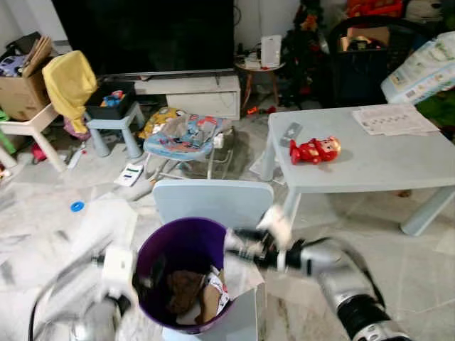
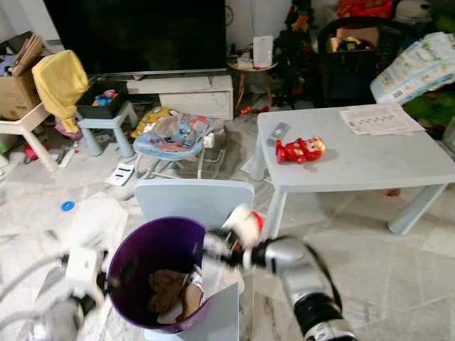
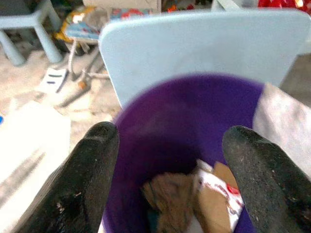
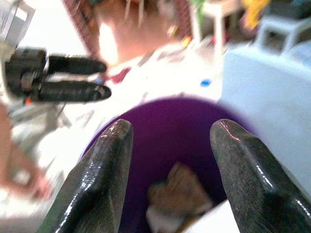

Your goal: Picking trash to rubbish bin

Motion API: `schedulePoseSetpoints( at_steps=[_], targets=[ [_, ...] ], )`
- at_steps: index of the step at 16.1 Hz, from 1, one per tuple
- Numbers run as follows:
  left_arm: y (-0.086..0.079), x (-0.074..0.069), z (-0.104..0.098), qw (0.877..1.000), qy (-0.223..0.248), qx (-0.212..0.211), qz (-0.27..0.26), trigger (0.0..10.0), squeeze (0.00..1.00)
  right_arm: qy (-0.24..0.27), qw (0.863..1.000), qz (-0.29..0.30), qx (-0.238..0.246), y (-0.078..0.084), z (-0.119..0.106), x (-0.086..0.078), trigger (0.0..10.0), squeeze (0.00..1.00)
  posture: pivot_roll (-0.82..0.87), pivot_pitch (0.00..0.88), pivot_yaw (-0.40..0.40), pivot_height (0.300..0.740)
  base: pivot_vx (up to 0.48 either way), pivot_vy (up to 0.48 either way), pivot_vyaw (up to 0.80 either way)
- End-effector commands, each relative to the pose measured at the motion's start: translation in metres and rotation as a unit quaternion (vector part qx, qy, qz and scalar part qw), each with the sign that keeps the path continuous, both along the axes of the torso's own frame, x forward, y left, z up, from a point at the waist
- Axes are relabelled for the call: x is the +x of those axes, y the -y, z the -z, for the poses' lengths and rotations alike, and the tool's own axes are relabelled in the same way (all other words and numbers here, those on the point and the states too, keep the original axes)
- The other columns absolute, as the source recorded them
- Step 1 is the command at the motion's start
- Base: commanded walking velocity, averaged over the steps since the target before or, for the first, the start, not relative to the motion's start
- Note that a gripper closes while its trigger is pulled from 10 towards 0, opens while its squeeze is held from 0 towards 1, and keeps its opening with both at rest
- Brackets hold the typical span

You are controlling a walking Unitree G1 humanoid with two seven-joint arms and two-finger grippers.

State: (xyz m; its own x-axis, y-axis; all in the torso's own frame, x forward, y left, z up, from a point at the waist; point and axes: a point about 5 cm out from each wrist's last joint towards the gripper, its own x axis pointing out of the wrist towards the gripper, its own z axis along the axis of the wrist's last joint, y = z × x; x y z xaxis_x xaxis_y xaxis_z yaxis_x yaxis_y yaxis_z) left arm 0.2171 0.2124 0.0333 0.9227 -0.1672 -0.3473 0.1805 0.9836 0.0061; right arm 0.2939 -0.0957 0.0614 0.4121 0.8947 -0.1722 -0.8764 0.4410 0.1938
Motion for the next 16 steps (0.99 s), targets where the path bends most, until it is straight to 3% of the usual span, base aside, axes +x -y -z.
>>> schedulePoseSetpoints(
  at_steps=[1, 3, 6, 11, 16],
  targets=[
    [-0.001, 0.006, -0.009, 1.000, 0.010, 0.005, -0.001, 10.0, 0.00, 0.030, 0.999, 0.031, 0.015, 0.004, -0.019, 0.013, 10.0, 0.00, 0.07, 0.000, 0.026, 0.740, 0.000, 0.000, 0.00],
    [0.003, 0.010, -0.014, 1.000, 0.017, 0.003, 0.002, 10.0, 0.00, 0.072, 0.995, 0.072, 0.022, 0.003, -0.043, 0.031, 10.0, 0.00, 0.07, 0.000, 0.024, 0.740, 0.000, 0.000, 0.00],
    [0.005, 0.020, -0.023, 1.000, 0.030, -0.003, -0.005, 10.0, 0.00, 0.091, 0.992, 0.091, 0.006, -0.005, -0.052, 0.041, 10.0, 0.00, 0.07, 0.000, 0.019, 0.740, 0.000, 0.000, 0.00],
    [0.011, 0.028, -0.032, 0.999, 0.039, -0.001, -0.005, 10.0, 0.00, 0.065, 0.984, 0.132, -0.101, -0.005, -0.026, 0.050, 10.0, 0.00, 0.09, 0.016, 0.010, 0.740, 0.000, 0.000, 0.00],
    [0.010, 0.024, -0.033, 0.999, 0.031, -0.001, -0.020, 10.0, 0.00, 0.035, 0.959, 0.150, -0.237, 0.000, 0.004, 0.047, 10.0, 0.00, 0.12, 0.047, -0.017, 0.740, 0.000, 0.000, 0.00]
  ],
)
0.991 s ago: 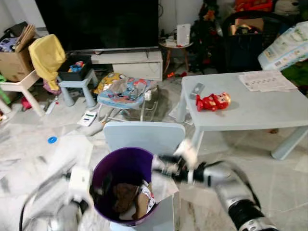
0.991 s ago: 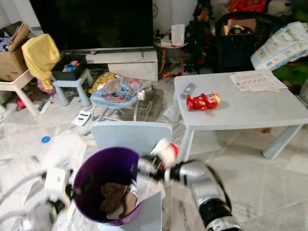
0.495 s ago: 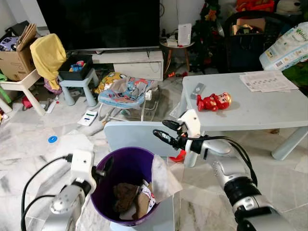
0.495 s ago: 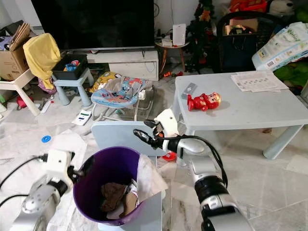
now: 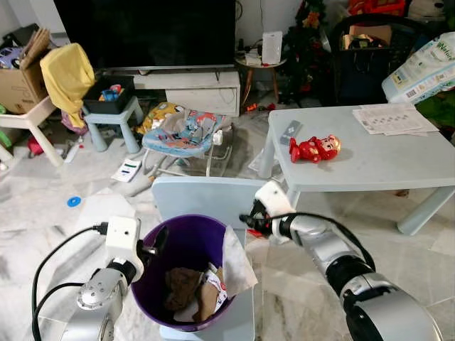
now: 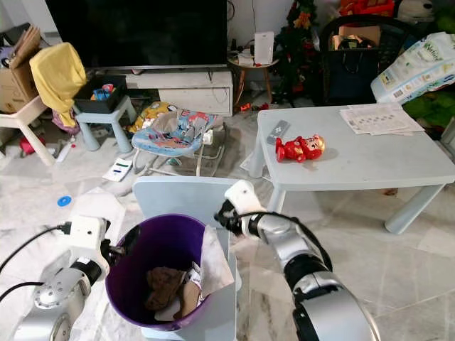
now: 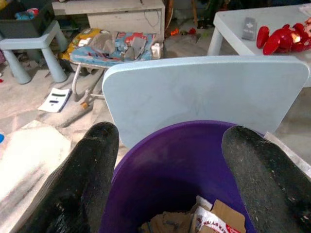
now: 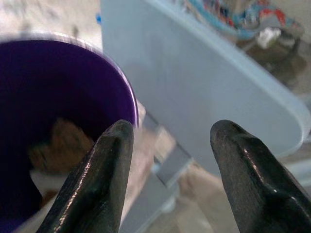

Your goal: Picking trash to rubbish bin

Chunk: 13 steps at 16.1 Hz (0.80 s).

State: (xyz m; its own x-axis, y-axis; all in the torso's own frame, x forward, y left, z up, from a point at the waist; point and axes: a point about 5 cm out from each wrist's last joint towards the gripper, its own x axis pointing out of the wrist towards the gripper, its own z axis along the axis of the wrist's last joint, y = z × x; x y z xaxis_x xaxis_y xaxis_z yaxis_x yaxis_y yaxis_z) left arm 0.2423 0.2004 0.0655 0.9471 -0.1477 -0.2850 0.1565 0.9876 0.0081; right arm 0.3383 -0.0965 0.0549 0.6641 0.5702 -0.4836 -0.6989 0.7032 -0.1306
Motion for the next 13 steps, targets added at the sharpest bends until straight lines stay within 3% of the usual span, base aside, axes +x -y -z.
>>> schedulePoseSetpoints(
  at_steps=[1, 3, 4, 5, 6, 7, 13],
  targets=[
    [-0.001, -0.006, 0.001, 1.000, -0.010, 0.000, -0.006, 10.0, 0.00, -0.014, 0.999, 0.001, -0.035, -0.001, 0.006, -0.001, 10.0, 0.00, 0.12, 0.052, -0.016, 0.740, 0.000, 0.000, 0.00],
    [0.005, -0.018, 0.010, 0.999, -0.041, -0.010, 0.019, 10.0, 0.00, -0.042, 0.997, 0.010, -0.069, 0.001, 0.019, -0.009, 10.0, 0.00, 0.13, 0.058, -0.013, 0.740, 0.000, 0.000, 0.00],
    [0.007, -0.023, 0.014, 0.998, -0.050, -0.013, 0.027, 10.0, 0.13, -0.053, 0.995, 0.009, -0.079, 0.001, 0.024, -0.012, 10.0, 0.00, 0.13, 0.060, -0.013, 0.740, 0.000, 0.000, 0.00],
    [0.009, -0.025, 0.016, 0.998, -0.057, -0.010, 0.034, 10.0, 0.60, -0.063, 0.995, 0.007, -0.081, 0.000, 0.027, -0.015, 10.0, 0.00, 0.13, 0.064, -0.012, 0.740, 0.000, 0.000, 0.00],
    [0.010, -0.026, 0.017, 0.998, -0.060, -0.008, 0.037, 10.0, 0.60, -0.067, 0.994, 0.006, -0.082, -0.001, 0.029, -0.016, 10.0, 0.00, 0.13, 0.064, -0.012, 0.740, 0.000, 0.000, 0.00],
    [0.010, -0.027, 0.017, 0.997, -0.064, -0.009, 0.037, 10.0, 0.00, -0.085, 0.992, -0.001, -0.091, -0.002, 0.035, -0.021, 10.0, 0.00, 0.13, 0.074, -0.010, 0.740, 0.000, 0.000, 0.00],
    [0.017, -0.034, 0.013, 0.995, -0.082, -0.014, 0.062, 10.0, 0.00, -0.116, 0.986, -0.024, -0.117, -0.015, 0.043, -0.030, 10.0, 0.00, 0.12, 0.132, -0.023, 0.740, 0.000, 0.000, 0.00]
  ],
)
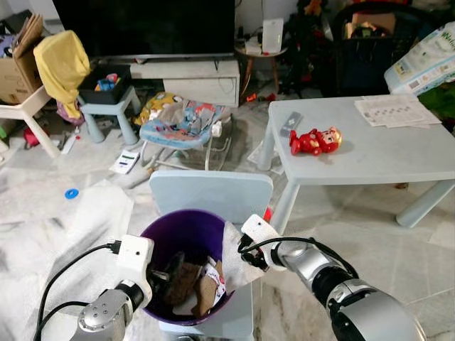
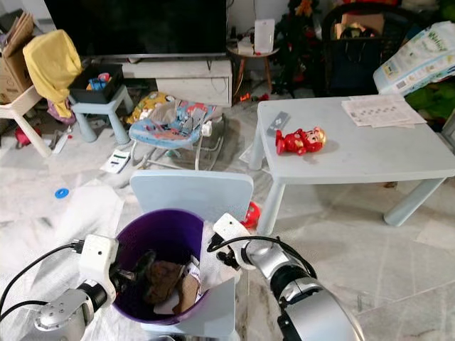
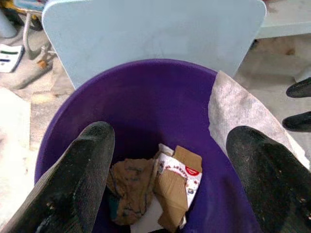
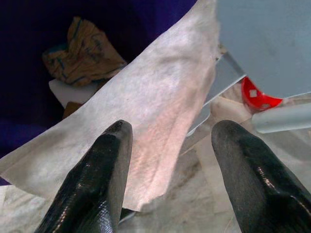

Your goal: Picking trash to rubbish bin

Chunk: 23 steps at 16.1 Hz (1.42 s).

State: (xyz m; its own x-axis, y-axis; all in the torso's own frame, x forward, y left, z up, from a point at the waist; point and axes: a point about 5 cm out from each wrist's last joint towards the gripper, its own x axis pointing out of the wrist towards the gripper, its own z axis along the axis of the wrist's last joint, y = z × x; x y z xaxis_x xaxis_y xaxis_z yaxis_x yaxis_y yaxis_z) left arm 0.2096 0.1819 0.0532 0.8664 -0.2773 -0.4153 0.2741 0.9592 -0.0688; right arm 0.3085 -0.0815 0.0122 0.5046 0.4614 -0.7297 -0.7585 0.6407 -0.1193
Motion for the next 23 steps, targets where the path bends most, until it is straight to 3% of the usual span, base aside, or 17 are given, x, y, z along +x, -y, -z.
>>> schedulePoseSetpoints(
  at_steps=[1, 8, 9, 10, 16, 23],
  targets=[
    [-0.001, -0.003, 0.001, 1.000, -0.009, 0.009, -0.001, 10.0, 0.00, -0.006, 1.000, -0.004, -0.008, -0.002, 0.001, -0.001, 10.0, 0.00, 0.12, 0.132, -0.023, 0.740, 0.000, 0.000, 0.00],
    [0.007, -0.012, 0.001, 1.000, -0.022, 0.004, 0.011, 10.0, 0.00, -0.053, 0.998, -0.034, -0.001, -0.017, 0.012, -0.017, 10.0, 0.00, 0.12, 0.181, -0.044, 0.740, 0.000, 0.000, 0.00],
    [0.007, -0.011, 0.001, 1.000, -0.022, 0.004, 0.010, 10.0, 0.00, -0.056, 0.998, -0.039, 0.004, -0.020, 0.012, -0.018, 9.3, 0.00, 0.12, 0.183, -0.047, 0.740, 0.000, 0.000, 0.00],
    [0.006, -0.011, 0.001, 1.000, -0.023, 0.005, 0.008, 10.0, 0.00, -0.054, 0.998, -0.040, 0.006, -0.022, 0.011, -0.018, 0.0, 0.00, 0.12, 0.183, -0.049, 0.740, 0.000, 0.000, 0.00],
    [0.007, -0.009, 0.003, 1.000, -0.024, 0.004, 0.002, 10.0, 0.00, -0.024, 0.999, -0.031, 0.025, -0.024, 0.002, -0.008, 0.0, 0.00, 0.11, 0.169, -0.055, 0.740, 0.000, 0.000, 0.00],
    [0.006, -0.007, 0.004, 1.000, -0.023, 0.008, -0.004, 10.0, 0.00, 0.013, 0.994, -0.022, 0.108, -0.040, -0.018, 0.003, 0.0, 0.00, 0.12, 0.160, -0.053, 0.740, 0.000, 0.000, 0.00]
  ],
)
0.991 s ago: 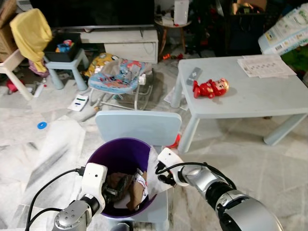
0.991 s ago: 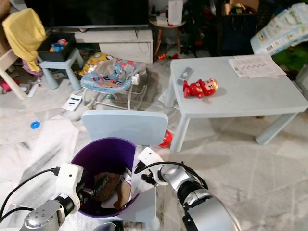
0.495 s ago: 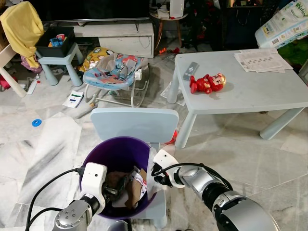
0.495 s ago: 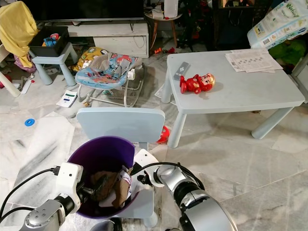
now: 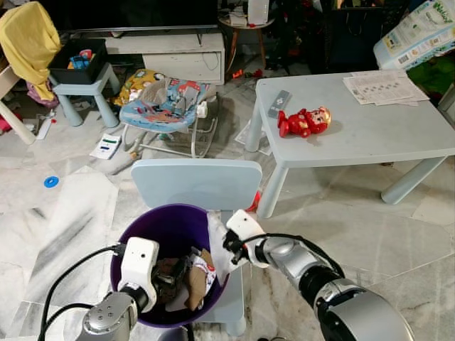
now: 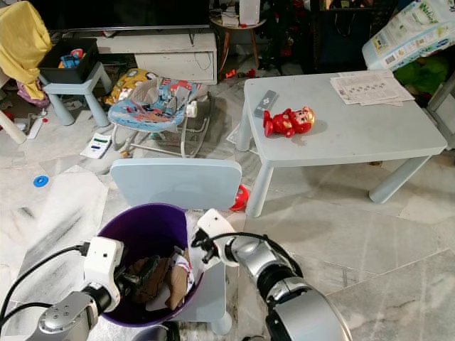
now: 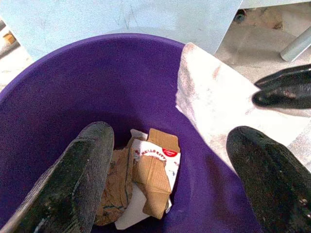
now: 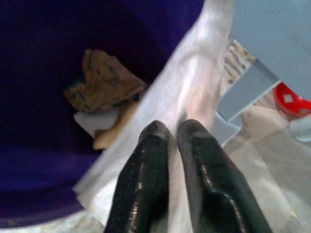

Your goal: Picking trash to rubbish bin

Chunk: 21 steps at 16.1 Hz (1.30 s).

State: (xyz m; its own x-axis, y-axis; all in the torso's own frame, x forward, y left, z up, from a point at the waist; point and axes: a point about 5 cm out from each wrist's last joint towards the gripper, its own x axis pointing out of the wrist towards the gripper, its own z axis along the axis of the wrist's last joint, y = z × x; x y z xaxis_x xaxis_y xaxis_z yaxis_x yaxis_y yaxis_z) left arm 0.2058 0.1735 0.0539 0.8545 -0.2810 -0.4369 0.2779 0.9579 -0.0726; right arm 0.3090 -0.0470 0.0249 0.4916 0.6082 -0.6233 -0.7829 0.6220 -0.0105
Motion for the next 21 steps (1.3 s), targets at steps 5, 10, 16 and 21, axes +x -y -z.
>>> schedulePoseSetpoints(
  at_steps=[5, 10, 16, 21],
  targets=[
    [-0.003, -0.001, 0.005, 1.000, -0.009, 0.008, -0.006, 10.0, 0.00, -0.009, 0.998, -0.024, 0.057, -0.010, -0.007, -0.001, 0.0, 0.00, 0.11, 0.155, -0.051, 0.740, 0.000, 0.000, 0.00],
    [-0.003, 0.000, 0.005, 1.000, -0.008, 0.007, -0.006, 10.0, 0.00, -0.049, 0.992, -0.082, 0.085, -0.019, -0.001, -0.014, 0.0, 0.00, 0.11, 0.153, -0.051, 0.740, 0.000, 0.000, 0.00],
    [-0.001, 0.002, 0.004, 1.000, -0.006, 0.006, -0.006, 10.0, 0.00, 0.016, 0.995, -0.026, 0.093, -0.020, -0.012, -0.002, 10.0, 1.00, 0.11, 0.150, -0.054, 0.740, 0.000, 0.000, 0.00],
    [0.004, 0.007, -0.004, 1.000, 0.016, -0.008, -0.002, 10.0, 0.00, 0.055, 0.995, 0.020, 0.086, -0.017, -0.017, 0.005, 10.0, 1.00, 0.11, 0.151, -0.054, 0.740, 0.000, 0.000, 0.00]
  ],
)
